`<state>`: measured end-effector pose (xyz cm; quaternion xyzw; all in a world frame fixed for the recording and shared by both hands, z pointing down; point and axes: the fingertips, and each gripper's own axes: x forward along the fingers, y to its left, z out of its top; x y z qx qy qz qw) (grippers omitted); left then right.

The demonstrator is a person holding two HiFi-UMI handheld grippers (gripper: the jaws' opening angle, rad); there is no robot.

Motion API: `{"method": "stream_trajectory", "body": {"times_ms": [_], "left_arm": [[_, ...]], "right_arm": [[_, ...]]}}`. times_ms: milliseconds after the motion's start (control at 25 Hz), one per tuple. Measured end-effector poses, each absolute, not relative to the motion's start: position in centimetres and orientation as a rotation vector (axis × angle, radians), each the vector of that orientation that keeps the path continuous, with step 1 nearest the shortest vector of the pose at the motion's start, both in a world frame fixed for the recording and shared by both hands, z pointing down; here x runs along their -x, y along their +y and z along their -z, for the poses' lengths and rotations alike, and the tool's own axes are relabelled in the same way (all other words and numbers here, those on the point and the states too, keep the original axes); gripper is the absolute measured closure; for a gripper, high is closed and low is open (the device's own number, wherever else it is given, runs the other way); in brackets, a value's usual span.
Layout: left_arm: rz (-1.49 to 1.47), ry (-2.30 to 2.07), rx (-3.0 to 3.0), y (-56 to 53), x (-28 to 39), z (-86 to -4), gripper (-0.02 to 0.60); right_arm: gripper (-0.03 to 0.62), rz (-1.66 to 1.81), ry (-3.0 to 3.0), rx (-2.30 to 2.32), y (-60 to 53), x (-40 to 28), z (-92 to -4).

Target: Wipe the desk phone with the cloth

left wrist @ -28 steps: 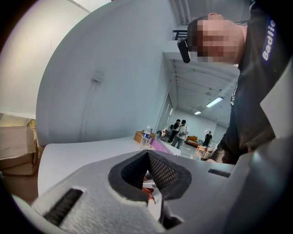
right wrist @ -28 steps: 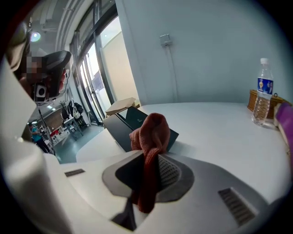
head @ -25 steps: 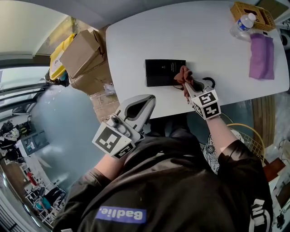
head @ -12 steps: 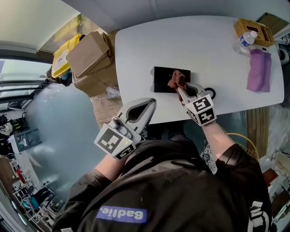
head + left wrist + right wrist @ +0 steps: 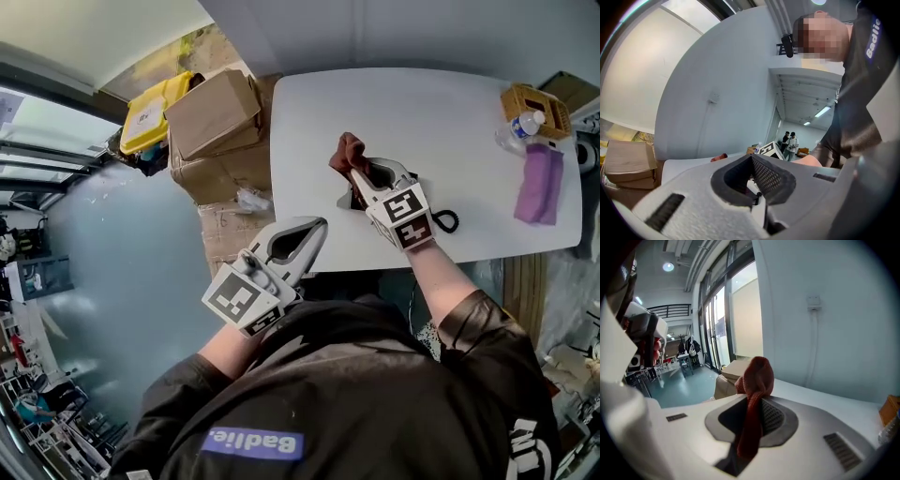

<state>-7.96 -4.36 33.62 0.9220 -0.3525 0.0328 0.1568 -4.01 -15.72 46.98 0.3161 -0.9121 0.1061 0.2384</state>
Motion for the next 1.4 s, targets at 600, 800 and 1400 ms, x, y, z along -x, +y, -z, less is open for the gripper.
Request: {"method": "stream_trajectory", "body": {"times_ms": [600, 800, 1400], "left_arm": [[-0.070, -1.135, -2.554, -7.7, 12.6, -34.2, 0.572], [-0.059, -1.125, -2.553, -7.0, 12.8, -34.3, 0.572], [-0.021, -0.968, -2.651, -2.2, 14.1, -33.2, 0.572]], "right_arm": [[0.525, -0.323, -2.384, -0.709, -19.8, 7.7, -53.1], [0.525, -0.327, -2.351, -0.687, -17.7, 7.5, -53.5], [0.525, -0.385, -2.294, -0.782, -9.9, 7.8, -53.6]]}}
